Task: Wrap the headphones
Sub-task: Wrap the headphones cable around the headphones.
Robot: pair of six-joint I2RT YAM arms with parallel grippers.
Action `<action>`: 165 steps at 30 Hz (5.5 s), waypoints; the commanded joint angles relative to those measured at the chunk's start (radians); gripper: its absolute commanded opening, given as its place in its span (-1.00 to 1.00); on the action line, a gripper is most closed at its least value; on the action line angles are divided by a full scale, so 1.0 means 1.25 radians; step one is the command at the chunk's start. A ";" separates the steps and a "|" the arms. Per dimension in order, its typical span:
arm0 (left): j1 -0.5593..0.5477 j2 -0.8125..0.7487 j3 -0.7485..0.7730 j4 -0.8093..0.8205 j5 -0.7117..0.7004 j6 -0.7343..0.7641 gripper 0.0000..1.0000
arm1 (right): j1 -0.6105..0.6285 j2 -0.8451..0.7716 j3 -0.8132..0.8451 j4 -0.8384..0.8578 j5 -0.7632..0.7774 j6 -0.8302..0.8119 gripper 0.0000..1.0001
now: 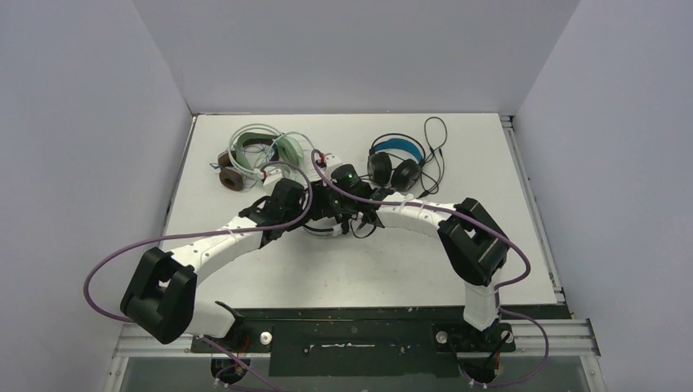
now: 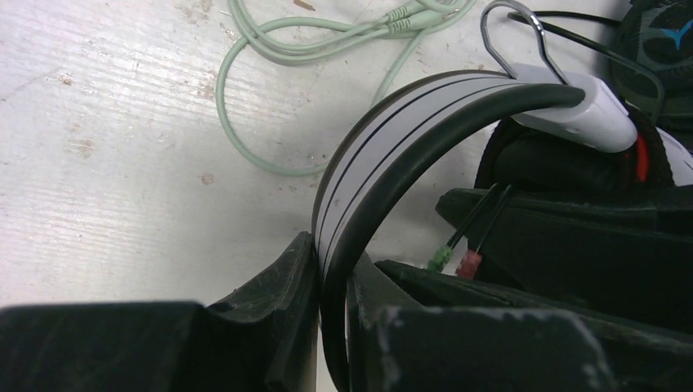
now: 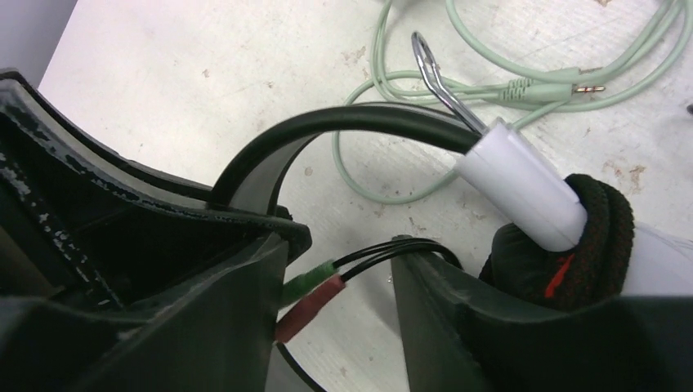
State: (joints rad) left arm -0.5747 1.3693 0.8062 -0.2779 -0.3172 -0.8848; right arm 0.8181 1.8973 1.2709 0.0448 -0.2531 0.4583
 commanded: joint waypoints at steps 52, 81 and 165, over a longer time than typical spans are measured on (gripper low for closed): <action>0.096 0.041 0.102 0.089 0.295 -0.055 -1.00 | -0.047 -0.087 0.061 -0.089 0.036 -0.057 -0.01; 0.114 0.091 0.144 0.045 0.261 -0.028 -1.00 | -0.048 -0.133 0.105 -0.145 0.058 -0.126 -0.23; 0.106 0.090 0.108 0.046 0.161 0.051 -1.00 | -0.149 -0.033 0.441 -0.620 -0.056 -0.347 -1.00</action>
State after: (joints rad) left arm -0.4370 1.4891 0.9226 -0.2939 -0.1093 -0.8249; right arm 0.6624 1.9316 1.7447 -0.6922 -0.4026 0.0540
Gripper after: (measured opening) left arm 0.161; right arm 0.050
